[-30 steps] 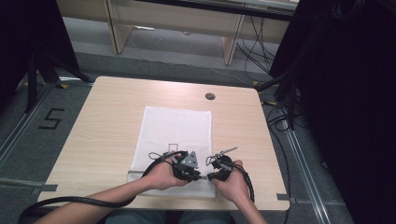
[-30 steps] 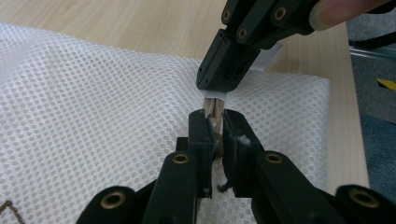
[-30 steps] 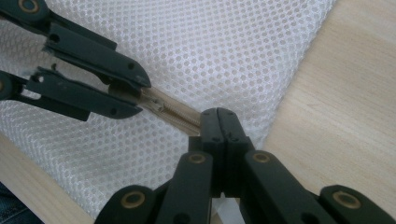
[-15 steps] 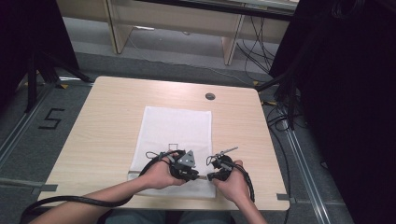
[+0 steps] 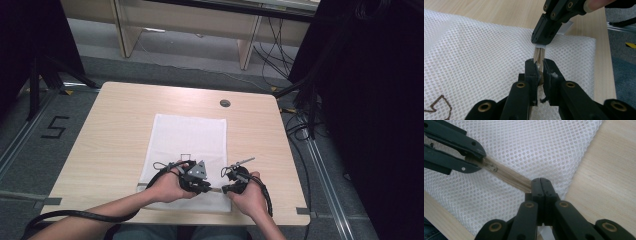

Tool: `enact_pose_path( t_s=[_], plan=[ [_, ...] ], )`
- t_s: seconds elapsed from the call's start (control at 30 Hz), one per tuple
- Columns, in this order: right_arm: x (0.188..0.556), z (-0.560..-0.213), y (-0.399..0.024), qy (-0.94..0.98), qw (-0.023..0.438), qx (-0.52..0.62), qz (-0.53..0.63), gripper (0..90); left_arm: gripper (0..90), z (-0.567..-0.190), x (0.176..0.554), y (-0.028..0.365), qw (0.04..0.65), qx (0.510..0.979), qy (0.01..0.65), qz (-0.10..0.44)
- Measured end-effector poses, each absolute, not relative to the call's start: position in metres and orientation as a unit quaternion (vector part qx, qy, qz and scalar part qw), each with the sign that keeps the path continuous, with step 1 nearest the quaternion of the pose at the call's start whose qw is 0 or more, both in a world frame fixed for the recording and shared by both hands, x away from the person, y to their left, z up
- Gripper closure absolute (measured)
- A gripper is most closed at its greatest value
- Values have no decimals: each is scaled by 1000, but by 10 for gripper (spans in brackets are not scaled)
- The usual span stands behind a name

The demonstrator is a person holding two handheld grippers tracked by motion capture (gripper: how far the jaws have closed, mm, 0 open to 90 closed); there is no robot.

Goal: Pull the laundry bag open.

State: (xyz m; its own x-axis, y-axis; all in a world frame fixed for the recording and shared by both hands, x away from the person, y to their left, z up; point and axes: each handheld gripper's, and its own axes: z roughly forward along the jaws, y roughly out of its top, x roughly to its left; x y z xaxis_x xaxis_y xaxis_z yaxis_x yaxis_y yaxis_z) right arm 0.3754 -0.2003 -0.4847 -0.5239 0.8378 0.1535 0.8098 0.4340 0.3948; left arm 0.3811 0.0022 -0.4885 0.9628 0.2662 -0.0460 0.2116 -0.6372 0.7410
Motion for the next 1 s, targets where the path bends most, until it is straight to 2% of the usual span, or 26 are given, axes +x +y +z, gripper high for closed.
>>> enact_pose_path(
  t_s=[1.0],
  plan=[
    [375, -484, -200, 845, 25, 487, 221, 900, 821, -485, 381, 15, 407, 903, 131, 34]
  ],
)
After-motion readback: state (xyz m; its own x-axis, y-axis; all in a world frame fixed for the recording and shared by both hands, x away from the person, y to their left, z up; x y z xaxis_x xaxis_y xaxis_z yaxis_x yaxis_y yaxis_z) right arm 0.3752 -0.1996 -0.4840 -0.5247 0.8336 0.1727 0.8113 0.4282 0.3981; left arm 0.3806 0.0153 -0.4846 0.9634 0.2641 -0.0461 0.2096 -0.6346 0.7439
